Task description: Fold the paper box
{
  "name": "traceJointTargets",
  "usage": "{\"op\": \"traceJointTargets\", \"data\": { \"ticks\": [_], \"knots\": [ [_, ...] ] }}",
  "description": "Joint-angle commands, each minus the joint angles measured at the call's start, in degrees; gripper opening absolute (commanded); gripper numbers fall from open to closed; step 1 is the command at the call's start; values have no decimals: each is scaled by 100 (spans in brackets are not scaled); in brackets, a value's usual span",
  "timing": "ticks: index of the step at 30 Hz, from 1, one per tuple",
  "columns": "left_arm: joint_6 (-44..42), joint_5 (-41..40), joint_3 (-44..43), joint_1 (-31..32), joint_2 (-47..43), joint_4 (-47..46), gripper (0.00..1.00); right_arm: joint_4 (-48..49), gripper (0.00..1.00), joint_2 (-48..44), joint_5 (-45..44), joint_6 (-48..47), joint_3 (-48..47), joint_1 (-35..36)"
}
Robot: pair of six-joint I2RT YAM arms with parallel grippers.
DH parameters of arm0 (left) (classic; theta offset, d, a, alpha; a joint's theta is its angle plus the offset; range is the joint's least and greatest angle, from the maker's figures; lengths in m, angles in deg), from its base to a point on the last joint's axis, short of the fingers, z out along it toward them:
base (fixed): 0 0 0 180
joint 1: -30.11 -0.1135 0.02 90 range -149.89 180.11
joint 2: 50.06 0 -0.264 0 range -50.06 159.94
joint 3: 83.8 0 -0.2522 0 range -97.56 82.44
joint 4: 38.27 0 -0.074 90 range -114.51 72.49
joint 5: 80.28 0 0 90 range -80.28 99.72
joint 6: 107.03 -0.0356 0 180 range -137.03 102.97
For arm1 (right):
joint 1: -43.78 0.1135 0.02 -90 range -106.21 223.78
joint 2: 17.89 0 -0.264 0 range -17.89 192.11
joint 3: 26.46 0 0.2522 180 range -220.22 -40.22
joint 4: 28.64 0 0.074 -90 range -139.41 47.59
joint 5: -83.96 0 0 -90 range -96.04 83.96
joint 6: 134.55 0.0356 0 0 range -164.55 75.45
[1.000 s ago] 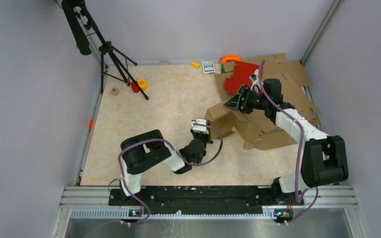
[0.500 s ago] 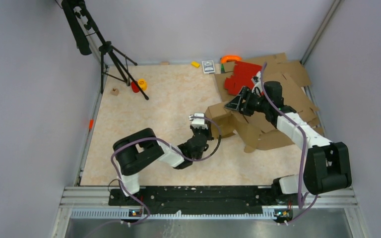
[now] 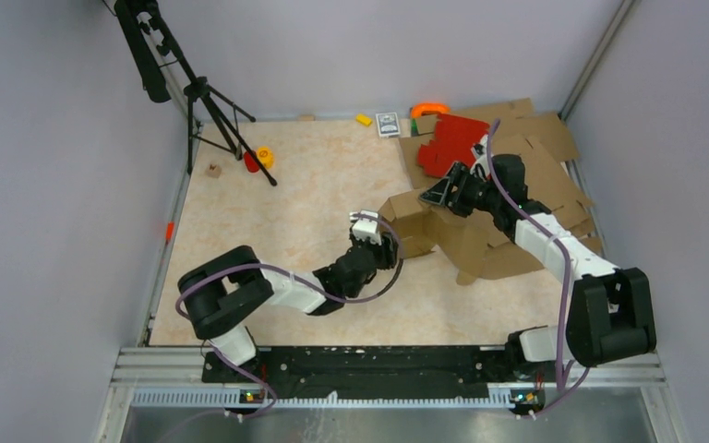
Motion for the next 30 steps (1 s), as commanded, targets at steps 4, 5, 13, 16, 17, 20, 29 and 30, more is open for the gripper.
{"op": "traceJointTargets", "data": {
  "ticks": [4, 5, 13, 16, 17, 20, 29, 30],
  "knots": [
    [389, 609, 198, -162, -420, 939, 55, 29, 56, -184, -167, -123, 75, 49],
    [437, 670, 255, -198, -475, 1007, 53, 29, 56, -192, -166, -129, 79, 49],
    [537, 1604, 827, -823, -464, 372, 45, 73, 56, -252, -100, -163, 89, 52],
    [300, 1788, 503, -852, -198, 444, 40, 82, 56, -263, -88, -168, 89, 48],
    [286, 1865, 386, -853, -132, 520, 38, 86, 56, -271, -84, -173, 89, 45],
    [169, 2147, 103, -853, 39, 670, 35, 86, 56, -274, -79, -180, 89, 46],
    [-60, 2199, -80, -853, 329, 739, 30, 108, 56, -303, -53, -174, 94, 48],
    [-68, 2228, -106, -853, 358, 748, 29, 112, 56, -290, -53, -179, 90, 49]
  ]
}}
